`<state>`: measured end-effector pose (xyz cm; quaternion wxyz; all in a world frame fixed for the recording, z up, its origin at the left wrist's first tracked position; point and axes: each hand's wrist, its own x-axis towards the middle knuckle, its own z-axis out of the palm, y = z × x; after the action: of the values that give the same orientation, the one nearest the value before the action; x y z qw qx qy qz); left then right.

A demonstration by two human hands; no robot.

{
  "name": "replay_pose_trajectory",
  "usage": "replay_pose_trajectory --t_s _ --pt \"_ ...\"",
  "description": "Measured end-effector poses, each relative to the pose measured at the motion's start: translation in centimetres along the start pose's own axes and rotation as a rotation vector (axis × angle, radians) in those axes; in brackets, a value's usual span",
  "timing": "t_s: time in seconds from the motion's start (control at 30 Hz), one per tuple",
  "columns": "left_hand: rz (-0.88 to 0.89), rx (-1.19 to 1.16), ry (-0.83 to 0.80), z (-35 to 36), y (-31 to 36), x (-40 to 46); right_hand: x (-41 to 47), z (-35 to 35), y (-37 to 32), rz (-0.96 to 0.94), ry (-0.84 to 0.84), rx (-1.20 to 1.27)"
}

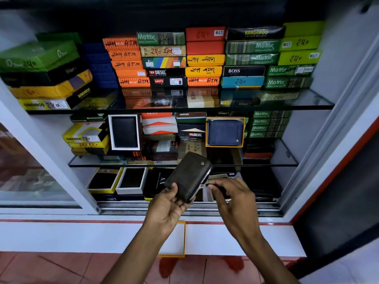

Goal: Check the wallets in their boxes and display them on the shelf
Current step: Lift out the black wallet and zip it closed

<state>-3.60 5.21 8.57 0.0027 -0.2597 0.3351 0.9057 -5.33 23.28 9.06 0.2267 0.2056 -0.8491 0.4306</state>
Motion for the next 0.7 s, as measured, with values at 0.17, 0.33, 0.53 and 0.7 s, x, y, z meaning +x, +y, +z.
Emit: replay_pose_trajectory --t_s 0.17,0.33,0.53,0.7 --pt "0.109 0.27 -0.14 -1.8 1.5 -1.2 2.6 -2.4 1.9 0.022 0.079 -0.095" --pt "0.067 0.692 -0.437 -1.9 4.6 -2.5 5.8 -2.8 2.4 -0.09 -0.165 0.018" --pt "-0.088 0.832 -0.609 0.5 4.6 -3.6 8.6 -0.1 0.0 -0.24 -0.531 0.279" --pt "-0.019 0.686 -0.463 0.5 3.8 -4.1 8.3 0.4 1.2 0.118 -0.426 0.497"
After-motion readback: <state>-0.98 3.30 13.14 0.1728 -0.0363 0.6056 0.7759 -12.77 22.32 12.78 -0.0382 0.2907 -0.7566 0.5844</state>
